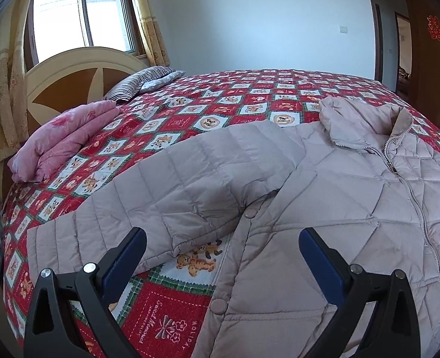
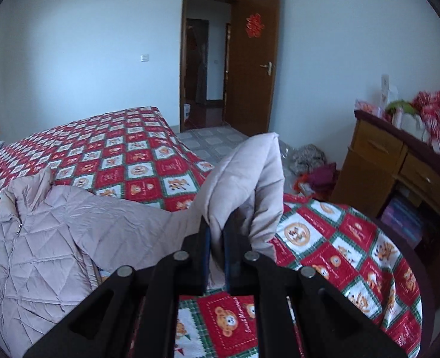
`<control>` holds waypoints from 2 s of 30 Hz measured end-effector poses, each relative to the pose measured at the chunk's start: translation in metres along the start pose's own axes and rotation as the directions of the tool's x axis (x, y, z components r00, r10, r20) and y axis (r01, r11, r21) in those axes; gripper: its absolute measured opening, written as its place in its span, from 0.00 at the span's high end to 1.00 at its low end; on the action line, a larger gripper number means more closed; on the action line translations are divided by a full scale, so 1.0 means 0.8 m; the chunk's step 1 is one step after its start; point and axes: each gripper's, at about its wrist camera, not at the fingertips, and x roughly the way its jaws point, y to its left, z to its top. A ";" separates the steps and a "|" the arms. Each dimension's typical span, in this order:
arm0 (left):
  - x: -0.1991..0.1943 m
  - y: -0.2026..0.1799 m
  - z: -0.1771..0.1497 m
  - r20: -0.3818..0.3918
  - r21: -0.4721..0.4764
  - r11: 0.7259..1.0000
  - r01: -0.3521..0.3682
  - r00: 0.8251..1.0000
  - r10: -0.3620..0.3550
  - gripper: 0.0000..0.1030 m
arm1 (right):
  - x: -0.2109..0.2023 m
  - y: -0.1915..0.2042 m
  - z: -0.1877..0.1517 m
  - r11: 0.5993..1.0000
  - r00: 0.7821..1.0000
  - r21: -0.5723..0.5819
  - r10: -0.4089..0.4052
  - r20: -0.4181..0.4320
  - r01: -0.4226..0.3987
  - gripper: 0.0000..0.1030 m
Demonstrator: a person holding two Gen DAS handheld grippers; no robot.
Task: Fold large clothes
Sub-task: 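Grasp the jacket sleeve cuff with the right gripper and lift it, then carry the sleeve across the jacket body with the right gripper and release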
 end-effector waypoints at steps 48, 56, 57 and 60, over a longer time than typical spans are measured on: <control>-0.055 -0.117 0.046 -0.010 0.092 0.960 0.264 0.965 -0.264 0.01 | -0.038 0.318 -0.153 0.679 0.766 -0.362 0.603 -0.221 -0.639 0.23; -0.067 -0.189 0.042 -0.069 0.107 0.914 0.391 0.920 -0.386 0.01 | -0.014 0.284 -0.164 0.786 0.885 -0.409 0.435 -0.168 -0.464 0.22; -0.067 -0.200 0.042 -0.074 0.105 0.906 0.410 0.912 -0.404 0.01 | -0.005 0.276 -0.162 0.805 0.893 -0.388 0.416 -0.171 -0.449 0.22; -0.065 -0.234 0.040 -0.110 0.090 0.873 0.480 0.876 -0.471 0.01 | 0.016 0.256 -0.162 0.852 0.911 -0.322 0.378 -0.166 -0.412 0.22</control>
